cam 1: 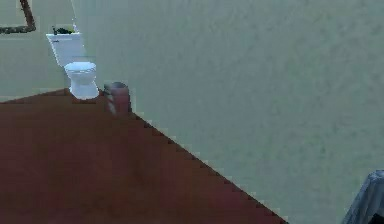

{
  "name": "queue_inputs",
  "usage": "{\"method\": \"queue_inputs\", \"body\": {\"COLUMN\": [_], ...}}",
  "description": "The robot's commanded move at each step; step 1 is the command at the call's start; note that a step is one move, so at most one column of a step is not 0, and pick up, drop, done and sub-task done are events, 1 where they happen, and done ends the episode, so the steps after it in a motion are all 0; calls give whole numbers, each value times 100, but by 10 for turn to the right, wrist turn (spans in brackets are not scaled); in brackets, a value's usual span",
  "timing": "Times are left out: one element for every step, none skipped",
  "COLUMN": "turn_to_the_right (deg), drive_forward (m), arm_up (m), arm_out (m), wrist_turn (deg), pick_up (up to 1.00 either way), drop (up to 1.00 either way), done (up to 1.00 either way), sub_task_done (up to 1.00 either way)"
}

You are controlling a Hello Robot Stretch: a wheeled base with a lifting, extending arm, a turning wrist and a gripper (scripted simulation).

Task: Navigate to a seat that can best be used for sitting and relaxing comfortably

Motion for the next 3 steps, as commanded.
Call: {"method": "queue_inputs", "body": {"turn_to_the_right": [-390,0,-30], "drive_forward": [0,100,0], "arm_up": [0,0,0], "arm_out": [0,0,0], "wrist_turn": [0,0,0], "pick_up": [0,0,0], "drop": [0,0,0], "done": [0,0,0], "sub_task_done": [0,0,0]}}
